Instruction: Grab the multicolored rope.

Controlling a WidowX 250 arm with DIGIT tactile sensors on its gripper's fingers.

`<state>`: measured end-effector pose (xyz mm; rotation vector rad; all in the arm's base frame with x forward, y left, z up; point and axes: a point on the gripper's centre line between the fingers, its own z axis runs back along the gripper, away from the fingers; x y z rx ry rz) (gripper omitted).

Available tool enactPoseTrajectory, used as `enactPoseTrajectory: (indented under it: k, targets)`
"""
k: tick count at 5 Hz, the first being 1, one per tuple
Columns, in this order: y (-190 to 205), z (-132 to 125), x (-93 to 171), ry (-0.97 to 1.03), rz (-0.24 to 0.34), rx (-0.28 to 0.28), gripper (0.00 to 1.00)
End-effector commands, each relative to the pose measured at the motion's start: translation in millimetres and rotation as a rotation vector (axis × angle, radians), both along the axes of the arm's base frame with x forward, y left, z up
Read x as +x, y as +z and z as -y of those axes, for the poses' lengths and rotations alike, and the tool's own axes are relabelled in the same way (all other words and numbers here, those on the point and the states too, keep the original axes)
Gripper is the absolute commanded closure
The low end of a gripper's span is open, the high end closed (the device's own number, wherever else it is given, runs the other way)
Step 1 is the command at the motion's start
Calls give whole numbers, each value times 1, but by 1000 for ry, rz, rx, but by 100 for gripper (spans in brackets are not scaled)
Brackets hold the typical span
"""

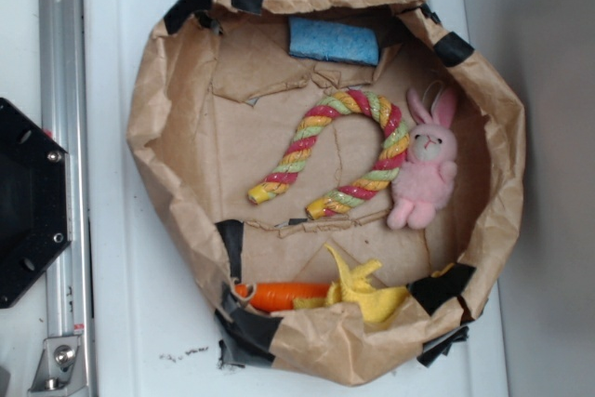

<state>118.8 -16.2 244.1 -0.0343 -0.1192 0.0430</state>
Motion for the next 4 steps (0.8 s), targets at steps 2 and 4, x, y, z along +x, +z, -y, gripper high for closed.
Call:
enactPoseTrajectory:
  k: [2, 4]
  targets:
    - [-19, -8, 50, -65, -20, -5, 0]
    - [-76, -22, 144, 78, -48, -67, 0]
